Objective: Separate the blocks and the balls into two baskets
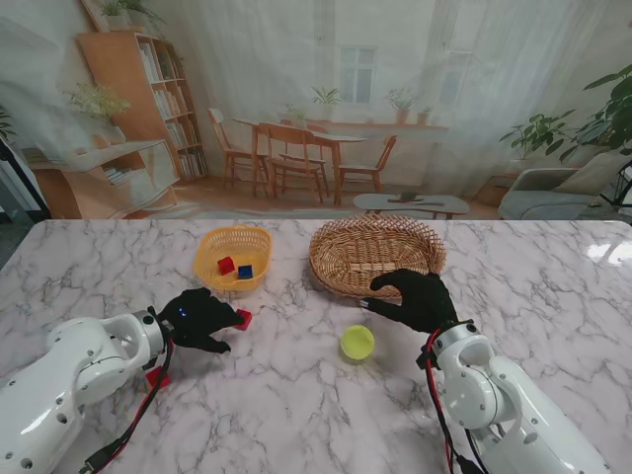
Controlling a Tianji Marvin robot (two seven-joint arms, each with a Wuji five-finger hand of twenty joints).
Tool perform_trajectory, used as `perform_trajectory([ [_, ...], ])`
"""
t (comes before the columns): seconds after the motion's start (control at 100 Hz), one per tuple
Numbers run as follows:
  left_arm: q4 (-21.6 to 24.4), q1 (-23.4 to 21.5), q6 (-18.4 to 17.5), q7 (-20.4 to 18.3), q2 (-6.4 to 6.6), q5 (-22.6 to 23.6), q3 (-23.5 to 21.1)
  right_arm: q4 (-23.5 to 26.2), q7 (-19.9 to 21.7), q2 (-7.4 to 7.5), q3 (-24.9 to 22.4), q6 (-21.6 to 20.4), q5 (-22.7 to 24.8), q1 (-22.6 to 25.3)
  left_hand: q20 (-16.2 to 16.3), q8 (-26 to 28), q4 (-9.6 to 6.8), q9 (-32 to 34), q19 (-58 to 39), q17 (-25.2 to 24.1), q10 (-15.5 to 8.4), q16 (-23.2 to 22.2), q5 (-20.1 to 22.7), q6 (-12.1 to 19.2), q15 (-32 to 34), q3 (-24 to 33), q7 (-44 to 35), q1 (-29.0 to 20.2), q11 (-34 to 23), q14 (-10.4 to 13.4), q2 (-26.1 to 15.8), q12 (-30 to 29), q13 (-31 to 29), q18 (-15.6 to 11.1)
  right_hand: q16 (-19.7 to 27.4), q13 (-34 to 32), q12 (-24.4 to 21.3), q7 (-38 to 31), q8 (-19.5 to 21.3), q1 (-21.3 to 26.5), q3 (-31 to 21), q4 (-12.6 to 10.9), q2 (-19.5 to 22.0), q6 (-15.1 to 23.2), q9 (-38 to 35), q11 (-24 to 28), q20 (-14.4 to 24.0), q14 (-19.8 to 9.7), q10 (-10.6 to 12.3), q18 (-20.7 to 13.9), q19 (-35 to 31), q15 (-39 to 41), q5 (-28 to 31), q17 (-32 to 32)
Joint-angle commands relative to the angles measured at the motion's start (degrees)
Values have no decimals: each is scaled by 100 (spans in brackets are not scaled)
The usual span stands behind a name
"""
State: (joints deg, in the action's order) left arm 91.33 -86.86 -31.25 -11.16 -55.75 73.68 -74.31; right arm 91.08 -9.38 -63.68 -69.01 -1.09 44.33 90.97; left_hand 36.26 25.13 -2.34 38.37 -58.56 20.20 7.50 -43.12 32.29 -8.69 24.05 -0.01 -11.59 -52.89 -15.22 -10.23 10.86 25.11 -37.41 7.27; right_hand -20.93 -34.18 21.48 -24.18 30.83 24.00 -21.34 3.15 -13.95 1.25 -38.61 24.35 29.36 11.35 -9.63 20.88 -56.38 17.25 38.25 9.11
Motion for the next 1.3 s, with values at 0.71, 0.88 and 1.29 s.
perform_trajectory([
  [0.71, -860, 811, 681, -49, -16, -300, 1017, -58, 55, 4, 43, 37, -13, -39, -968, -527, 57, -1694, 1058, -484, 850, 1825, -891, -919, -895, 46, 637, -69, 1127, -245, 158, -1383, 1168, -228, 43, 24, 28, -43, -70, 171, 82, -150, 262, -56, 27, 47, -46, -7, 4, 90, 49, -231, 101, -87],
  [0.88, -1070, 996, 844, -20, -26, -431, 1235, -67, 50, 3, 49, 39, -15, -47, -979, -543, 28, -1609, 905, -380, 847, 1756, -827, -1056, -696, 159, 580, -290, 873, -198, 138, -1222, 1051, -324, 42, 19, 28, -45, -69, 169, 83, -150, 259, -59, 27, 47, -45, -13, 3, 88, 47, -227, 103, -84],
  [1.29, -1398, 1245, 1140, -86, -31, -647, 1604, -77, 52, 4, 54, 37, -8, -56, -969, -529, 19, -1699, 739, -234, 895, 1558, -923, -1186, -505, 259, 595, -565, 607, -150, 24, -1004, 844, -413, 42, 20, 29, -45, -69, 171, 81, -151, 258, -53, 18, 52, -46, -15, 10, 85, 51, -227, 105, -89],
])
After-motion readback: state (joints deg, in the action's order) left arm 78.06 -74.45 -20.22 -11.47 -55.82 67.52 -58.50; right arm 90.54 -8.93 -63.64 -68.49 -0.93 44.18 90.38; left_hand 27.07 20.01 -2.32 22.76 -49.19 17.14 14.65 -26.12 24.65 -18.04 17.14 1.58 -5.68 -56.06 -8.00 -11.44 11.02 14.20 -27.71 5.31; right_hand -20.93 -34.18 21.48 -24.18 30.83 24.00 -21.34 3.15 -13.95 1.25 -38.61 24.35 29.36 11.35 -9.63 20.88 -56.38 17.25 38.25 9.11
